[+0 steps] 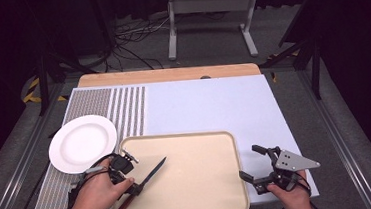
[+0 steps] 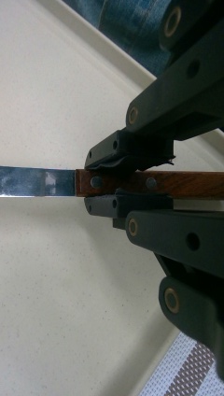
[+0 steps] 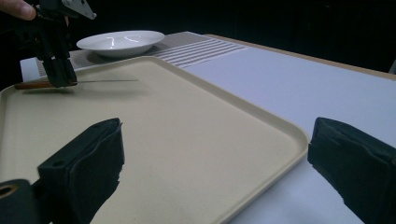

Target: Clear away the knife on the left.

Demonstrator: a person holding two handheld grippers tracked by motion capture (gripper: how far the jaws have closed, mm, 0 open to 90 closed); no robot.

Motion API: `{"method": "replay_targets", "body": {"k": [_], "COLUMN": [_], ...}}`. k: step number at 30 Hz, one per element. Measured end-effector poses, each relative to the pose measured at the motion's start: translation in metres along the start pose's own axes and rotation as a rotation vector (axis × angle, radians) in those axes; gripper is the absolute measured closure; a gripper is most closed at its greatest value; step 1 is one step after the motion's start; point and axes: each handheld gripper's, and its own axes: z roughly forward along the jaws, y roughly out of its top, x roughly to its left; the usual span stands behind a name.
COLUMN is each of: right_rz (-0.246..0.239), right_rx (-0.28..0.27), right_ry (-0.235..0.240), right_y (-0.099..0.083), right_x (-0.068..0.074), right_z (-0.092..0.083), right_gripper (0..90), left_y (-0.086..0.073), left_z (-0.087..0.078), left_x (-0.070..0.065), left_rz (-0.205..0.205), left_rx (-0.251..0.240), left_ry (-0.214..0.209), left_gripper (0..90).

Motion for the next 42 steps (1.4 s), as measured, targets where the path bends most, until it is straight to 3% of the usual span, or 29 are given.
{"method": "replay_targets", "body": {"k": [19,28,34,35,36,37,38,40,41,42], "right_rz": [0.009,0.014,0.015,0.014,0.014,0.014,0.015,0.015,0.016,0.015], "right_rx": [-0.005,0.0,-0.003,-0.003,-0.003,-0.003,-0.004,-0.004,-0.004,-0.004], "right_ry": [0.0,0.0,0.002,0.003,0.003,0.003,0.003,0.002,0.002,0.003], "right_y": [0.0,-0.001,-0.001,-0.001,-0.001,-0.001,-0.001,-0.001,-0.001,-0.001], "right_x": [0.0,0.0,0.0,0.0,0.0,0.0,0.0,0.0,0.0,0.0], "right_z": [0.0,0.0,0.0,0.0,0.0,0.0,0.0,0.0,0.0,0.0], "right_gripper": [4.6,4.7,4.7,4.7,4.7,4.7,4.7,4.7,4.7,4.7], "left_y": [0.002,0.003,0.004,0.005,0.005,0.004,0.004,0.005,0.005,0.005], "left_z": [0.003,0.004,-0.001,-0.003,-0.003,-0.004,-0.005,-0.006,-0.007,-0.008], "left_x": [0.001,0.0,-0.005,-0.003,-0.003,-0.007,-0.009,-0.01,-0.011,-0.013], "left_rz": [-0.021,-0.02,0.01,0.057,0.057,0.024,0.057,0.076,0.102,0.132], "left_rx": [0.024,0.027,0.005,0.003,0.003,-0.013,-0.041,-0.055,-0.075,-0.099], "left_ry": [0.044,0.042,0.062,0.089,0.089,0.059,0.054,0.061,0.072,0.077], "left_gripper": [77.5,76.8,65.2,60.3,56.7,56.7,45.8,38.1,38.1,32.5]}}
